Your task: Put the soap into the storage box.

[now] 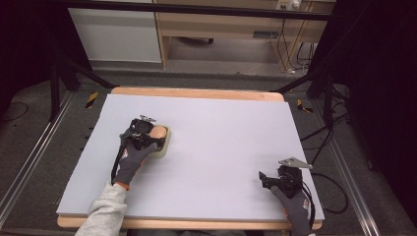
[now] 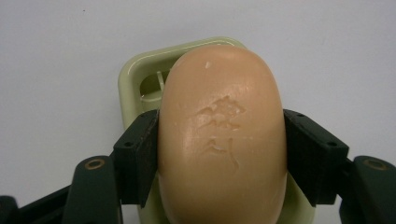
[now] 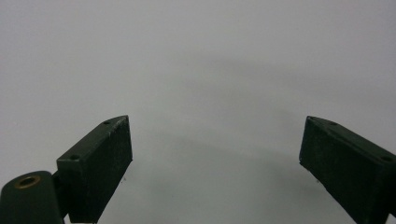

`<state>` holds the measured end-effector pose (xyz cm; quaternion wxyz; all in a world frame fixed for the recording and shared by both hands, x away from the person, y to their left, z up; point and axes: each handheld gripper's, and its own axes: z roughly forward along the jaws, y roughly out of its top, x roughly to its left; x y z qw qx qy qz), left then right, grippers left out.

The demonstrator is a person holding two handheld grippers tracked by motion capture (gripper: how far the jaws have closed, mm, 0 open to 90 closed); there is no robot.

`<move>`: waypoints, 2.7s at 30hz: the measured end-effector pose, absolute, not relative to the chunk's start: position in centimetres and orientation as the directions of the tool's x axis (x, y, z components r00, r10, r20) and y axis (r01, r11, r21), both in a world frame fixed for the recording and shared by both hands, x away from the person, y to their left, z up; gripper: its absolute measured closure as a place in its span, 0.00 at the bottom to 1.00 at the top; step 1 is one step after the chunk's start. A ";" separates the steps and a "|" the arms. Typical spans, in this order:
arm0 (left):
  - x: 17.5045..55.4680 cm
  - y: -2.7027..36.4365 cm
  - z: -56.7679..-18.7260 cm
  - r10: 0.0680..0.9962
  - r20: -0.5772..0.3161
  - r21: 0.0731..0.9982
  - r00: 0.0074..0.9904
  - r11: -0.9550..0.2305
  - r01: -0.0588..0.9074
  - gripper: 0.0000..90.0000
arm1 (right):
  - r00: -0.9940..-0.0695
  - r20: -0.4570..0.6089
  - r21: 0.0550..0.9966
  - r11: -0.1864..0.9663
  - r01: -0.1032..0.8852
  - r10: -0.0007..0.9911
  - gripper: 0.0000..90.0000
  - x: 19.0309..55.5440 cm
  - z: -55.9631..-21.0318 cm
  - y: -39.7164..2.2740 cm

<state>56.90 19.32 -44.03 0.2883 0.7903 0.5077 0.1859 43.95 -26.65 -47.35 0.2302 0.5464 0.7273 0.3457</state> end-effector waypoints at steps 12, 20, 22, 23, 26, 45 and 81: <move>57.0 19.3 -44.4 0.911 0.012 0.633 0.411 -0.325 0.702 0.35 | -0.297 0.044 0.755 0.163 0.636 0.954 0.11 43.9 -47.3 -26.7; 57.0 19.3 -44.4 0.911 0.010 0.634 0.412 -0.324 0.702 0.35 | -0.296 0.045 0.754 0.162 0.637 0.954 0.11 43.9 -47.3 -26.6; 57.0 19.3 -44.4 0.911 0.009 0.634 0.412 -0.323 0.702 0.35 | -0.296 0.045 0.754 0.162 0.636 0.954 0.11 43.9 -47.3 -26.6; 57.0 19.3 -44.4 0.911 0.009 0.634 0.413 -0.324 0.702 0.35 | -0.296 0.047 0.754 0.161 0.637 0.954 0.11 43.9 -47.3 -26.6; 57.0 19.4 -44.4 0.911 0.007 0.635 0.413 -0.323 0.702 0.35 | -0.296 0.046 0.754 0.161 0.637 0.954 0.11 43.9 -47.3 -26.6; 54.7 20.3 -41.2 0.904 -0.020 0.727 0.427 -0.280 0.627 0.32 | -0.289 0.046 0.755 0.156 0.637 0.956 0.11 43.8 -47.3 -26.7; 46.7 25.7 -43.8 0.911 -0.006 0.789 0.412 -0.249 0.561 0.29 | -0.256 0.051 0.764 0.127 0.632 0.965 0.10 43.5 -47.2 -27.5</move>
